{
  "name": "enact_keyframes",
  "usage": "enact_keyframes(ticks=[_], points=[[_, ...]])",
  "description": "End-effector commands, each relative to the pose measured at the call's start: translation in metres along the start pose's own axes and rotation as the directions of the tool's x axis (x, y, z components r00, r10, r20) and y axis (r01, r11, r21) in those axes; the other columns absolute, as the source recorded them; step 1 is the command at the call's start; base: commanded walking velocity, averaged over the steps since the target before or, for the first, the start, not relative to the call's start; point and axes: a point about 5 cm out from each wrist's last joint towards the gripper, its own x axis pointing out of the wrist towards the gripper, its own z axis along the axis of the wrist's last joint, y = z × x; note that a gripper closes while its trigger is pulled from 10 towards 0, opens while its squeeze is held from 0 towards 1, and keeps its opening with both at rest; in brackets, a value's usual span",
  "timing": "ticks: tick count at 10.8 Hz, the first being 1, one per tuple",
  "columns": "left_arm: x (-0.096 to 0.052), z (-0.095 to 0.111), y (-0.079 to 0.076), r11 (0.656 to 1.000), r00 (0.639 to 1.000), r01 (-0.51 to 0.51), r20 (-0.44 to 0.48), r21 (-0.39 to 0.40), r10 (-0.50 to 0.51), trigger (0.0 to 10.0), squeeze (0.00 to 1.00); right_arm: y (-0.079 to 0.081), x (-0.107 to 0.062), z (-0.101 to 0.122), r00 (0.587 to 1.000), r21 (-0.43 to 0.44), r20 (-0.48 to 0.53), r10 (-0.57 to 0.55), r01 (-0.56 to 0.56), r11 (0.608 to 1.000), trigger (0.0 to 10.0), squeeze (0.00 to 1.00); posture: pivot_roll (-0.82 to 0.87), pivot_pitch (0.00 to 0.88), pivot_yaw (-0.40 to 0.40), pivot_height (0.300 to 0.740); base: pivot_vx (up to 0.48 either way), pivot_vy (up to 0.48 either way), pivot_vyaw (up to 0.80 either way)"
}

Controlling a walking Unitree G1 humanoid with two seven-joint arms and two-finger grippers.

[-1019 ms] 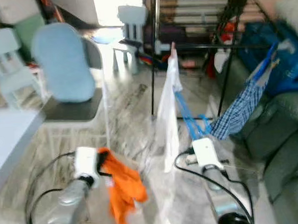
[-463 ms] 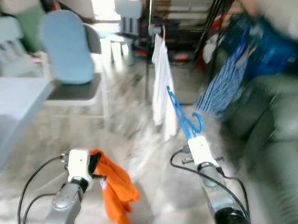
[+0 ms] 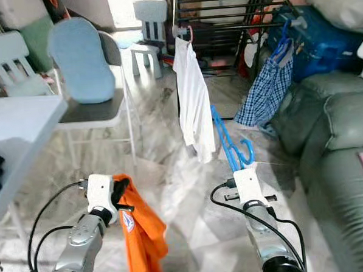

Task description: Hang hanger

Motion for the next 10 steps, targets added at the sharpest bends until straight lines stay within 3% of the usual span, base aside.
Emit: enact_keyframes(ticks=[1,8,10], points=[[0.0035,0.0062,0.0007,1.0,1.0,0.008,0.015,0.003,-0.008,10.0,0.0,-0.0021,0.0015,0.0063,1.0,0.014,0.023,-0.011,0.011,1.0,10.0,0.0,-0.12,0.0,0.053,0.74,0.0,0.259,-0.62],[0.0082,0.0088,-0.0051,0.999,0.999,0.035,0.019,0.002,-0.035,10.0,0.0,-0.005,0.0061,0.0121,0.999,-0.01,0.029,-0.02,0.02,1.0,10.0,0.0,-0.13,0.0,0.056,0.74,0.0,0.324,-0.63],[0.0086,0.0106,-0.007,0.999,0.998,0.047,0.032,0.01,-0.047,10.0,0.0,-0.0055,0.006,0.0135,0.999,-0.006,0.043,-0.022,0.022,1.0,10.0,0.0,-0.13,0.0,0.063,0.74,0.0,0.0,-0.21]])
